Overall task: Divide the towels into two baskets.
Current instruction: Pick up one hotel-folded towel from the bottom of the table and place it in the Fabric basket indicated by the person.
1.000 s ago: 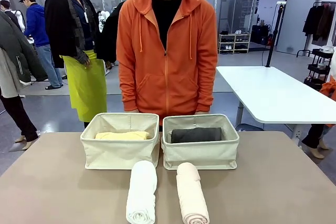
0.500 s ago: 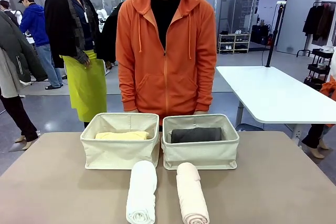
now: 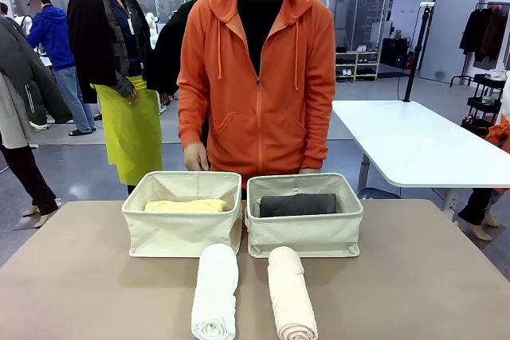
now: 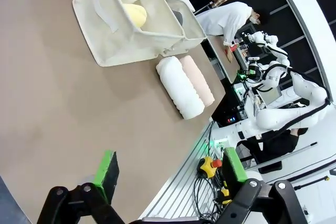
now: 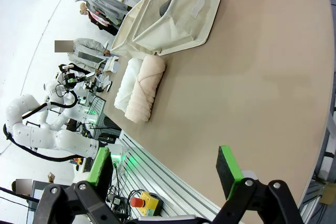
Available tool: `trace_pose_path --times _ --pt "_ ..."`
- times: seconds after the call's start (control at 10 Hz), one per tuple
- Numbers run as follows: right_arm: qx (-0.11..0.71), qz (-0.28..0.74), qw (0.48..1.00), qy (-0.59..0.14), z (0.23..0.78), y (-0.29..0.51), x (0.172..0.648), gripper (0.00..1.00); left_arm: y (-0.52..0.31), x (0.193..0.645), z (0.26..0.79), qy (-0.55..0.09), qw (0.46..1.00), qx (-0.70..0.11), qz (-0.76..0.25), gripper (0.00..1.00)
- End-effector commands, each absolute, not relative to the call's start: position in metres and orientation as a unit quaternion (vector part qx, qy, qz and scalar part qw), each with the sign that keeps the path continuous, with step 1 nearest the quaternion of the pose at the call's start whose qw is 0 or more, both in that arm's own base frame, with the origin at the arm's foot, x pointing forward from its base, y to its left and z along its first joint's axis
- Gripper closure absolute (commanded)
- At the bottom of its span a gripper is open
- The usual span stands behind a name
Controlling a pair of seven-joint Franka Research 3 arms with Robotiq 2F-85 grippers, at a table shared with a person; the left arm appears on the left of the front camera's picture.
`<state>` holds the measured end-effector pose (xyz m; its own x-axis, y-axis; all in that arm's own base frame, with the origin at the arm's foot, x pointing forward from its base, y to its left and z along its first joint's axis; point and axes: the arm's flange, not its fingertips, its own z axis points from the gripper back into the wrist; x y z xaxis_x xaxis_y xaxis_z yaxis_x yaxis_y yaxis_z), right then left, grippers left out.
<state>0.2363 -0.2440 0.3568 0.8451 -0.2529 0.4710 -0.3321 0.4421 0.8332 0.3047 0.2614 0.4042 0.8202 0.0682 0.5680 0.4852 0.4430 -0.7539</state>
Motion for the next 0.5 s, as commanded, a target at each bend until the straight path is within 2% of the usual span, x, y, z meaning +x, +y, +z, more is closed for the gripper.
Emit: trace_pose_path --times 0.0,0.4 --pt "0.527 0.028 0.803 -0.276 0.3594 -0.2448 0.2344 0.0 0.2583 0.3009 0.4084 -0.267 0.806 -0.514 -0.123 0.0" --pt "0.527 0.028 0.803 -0.276 0.3594 -0.2448 0.2344 0.0 0.2583 0.3009 0.4084 -0.267 0.806 -0.514 -0.123 0.0"
